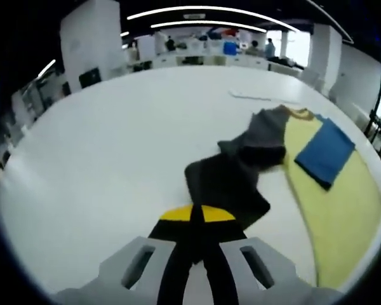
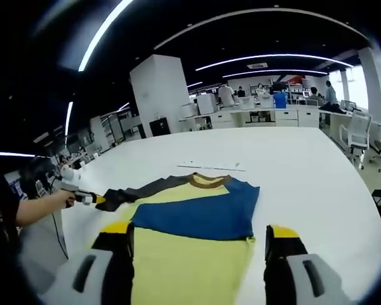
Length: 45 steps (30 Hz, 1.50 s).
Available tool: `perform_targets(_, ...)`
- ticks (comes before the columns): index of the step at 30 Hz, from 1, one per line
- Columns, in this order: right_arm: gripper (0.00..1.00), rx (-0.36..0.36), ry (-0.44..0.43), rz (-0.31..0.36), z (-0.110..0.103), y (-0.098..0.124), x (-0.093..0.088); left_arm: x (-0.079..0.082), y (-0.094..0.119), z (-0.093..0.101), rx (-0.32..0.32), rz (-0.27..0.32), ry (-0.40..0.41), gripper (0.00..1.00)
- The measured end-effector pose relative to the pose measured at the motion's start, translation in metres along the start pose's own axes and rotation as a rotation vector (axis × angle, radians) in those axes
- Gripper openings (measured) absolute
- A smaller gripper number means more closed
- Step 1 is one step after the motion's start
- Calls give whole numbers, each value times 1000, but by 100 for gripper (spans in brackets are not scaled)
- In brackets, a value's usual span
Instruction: Fold the garment on the visible template until the final outline fits inside the template.
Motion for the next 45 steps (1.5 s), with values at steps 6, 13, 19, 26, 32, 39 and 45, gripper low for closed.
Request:
perform_targets(6, 88, -10, 23, 0, -1, 7, 0, 1, -1, -23, 27, -1, 21, 0)
perform_targets(13, 95, -17, 73, -29, -9, 17, -7, -3, -1, -34, 56, -14, 46, 0)
perform_targets(19, 99, -11, 128, -56, -19, 28, -16, -2, -7, -48, 57, -20, 48, 0)
perform_targets(26, 99, 11, 127, -60, -24, 33, -21, 2, -16, -61, 70, -16, 49, 0)
perform_targets(32, 99, 6, 149, -81, -24, 35, -24, 3, -21, -72, 102, -27, -8, 0)
perform_targets(39, 99, -15, 144, -100, -20, 36, -30, 1, -21, -83, 151, -35, -1, 0)
perform_targets(45, 99, -15, 143, -103, -22, 38, -30, -3, -26, -87, 144, -36, 33, 0)
Point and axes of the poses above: the point that each gripper's makers call its tool centre point, and the gripper's own axes: y roughly backward along the fingers, z roughly to its right, x roughly out of its top, the point moved 7 cm from there along y, roughly backward along the fingers, and after that the axes turned 11 degrees about -y, right-handed, at the moved point
